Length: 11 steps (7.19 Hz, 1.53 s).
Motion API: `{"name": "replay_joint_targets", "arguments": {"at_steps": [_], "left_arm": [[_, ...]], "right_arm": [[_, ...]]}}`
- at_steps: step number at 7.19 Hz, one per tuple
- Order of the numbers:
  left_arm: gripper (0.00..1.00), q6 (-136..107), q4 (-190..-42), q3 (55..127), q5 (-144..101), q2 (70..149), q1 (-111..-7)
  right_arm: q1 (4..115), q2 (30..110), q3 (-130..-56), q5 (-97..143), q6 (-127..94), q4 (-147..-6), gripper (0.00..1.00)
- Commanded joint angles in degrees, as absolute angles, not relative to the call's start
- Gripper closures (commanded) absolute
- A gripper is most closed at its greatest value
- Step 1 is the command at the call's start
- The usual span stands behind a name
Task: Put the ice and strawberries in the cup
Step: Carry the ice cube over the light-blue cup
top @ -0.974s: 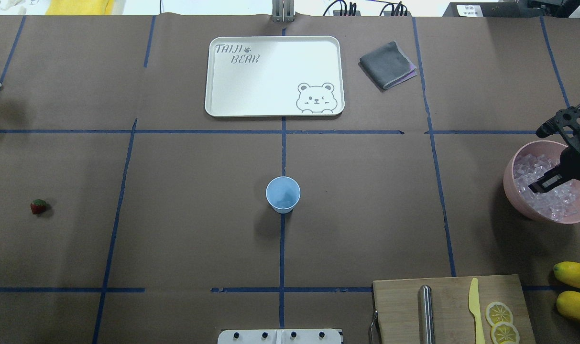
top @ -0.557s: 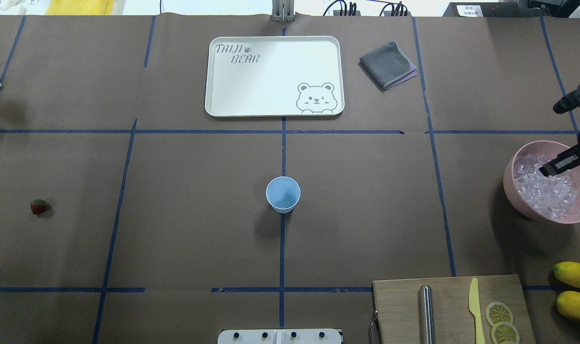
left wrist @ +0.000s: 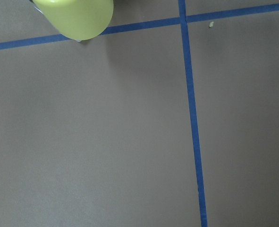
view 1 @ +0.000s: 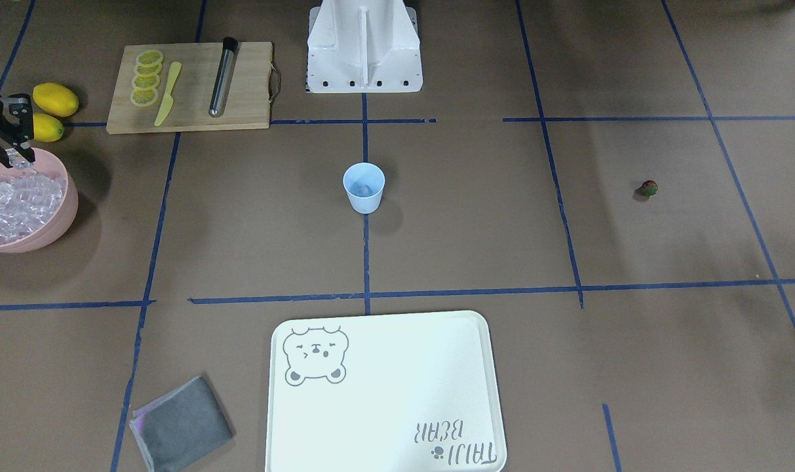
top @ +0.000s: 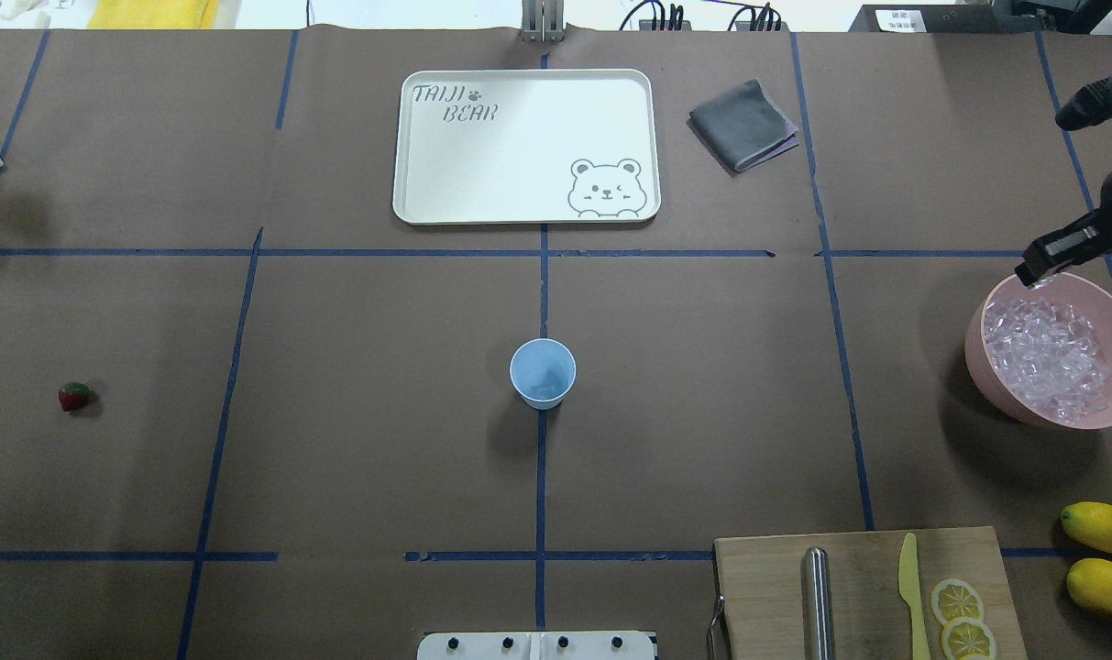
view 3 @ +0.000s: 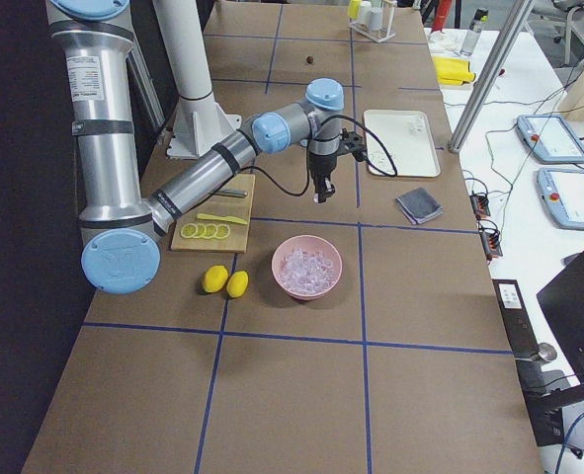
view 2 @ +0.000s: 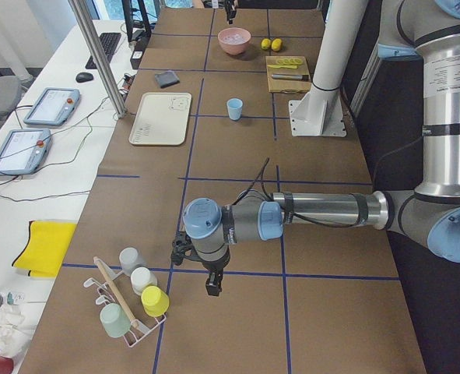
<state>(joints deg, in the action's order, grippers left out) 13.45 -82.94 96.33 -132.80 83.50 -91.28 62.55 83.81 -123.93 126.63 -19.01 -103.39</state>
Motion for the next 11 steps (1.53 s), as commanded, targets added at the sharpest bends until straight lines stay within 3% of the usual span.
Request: {"name": "replay_joint_targets", "arguments": {"at_steps": [1,5,8,11], "left_arm": [[0.0,13.45,-83.06,96.33,-132.8,83.5,-91.32],[0.0,13.45,-82.97,96.24,-132.72,83.58,-91.23],[0.0,13.45,-82.97,96.24,-132.71,83.5,-91.23],[0.0,13.45,-82.97,96.15,-132.71,83.5,-91.23]], "right_arm": [[55.06,75.27,-123.66,125.87,-34.29,-103.71,0.98],[35.9,58.66,-119.46,112.01,-59.45,-103.8,0.99],[30.87,51.35,-115.15,106.82,-64.15,-104.15,0.99],[27.17,45.11,-105.51,102.76,-66.97,-103.71,0.99]]}}
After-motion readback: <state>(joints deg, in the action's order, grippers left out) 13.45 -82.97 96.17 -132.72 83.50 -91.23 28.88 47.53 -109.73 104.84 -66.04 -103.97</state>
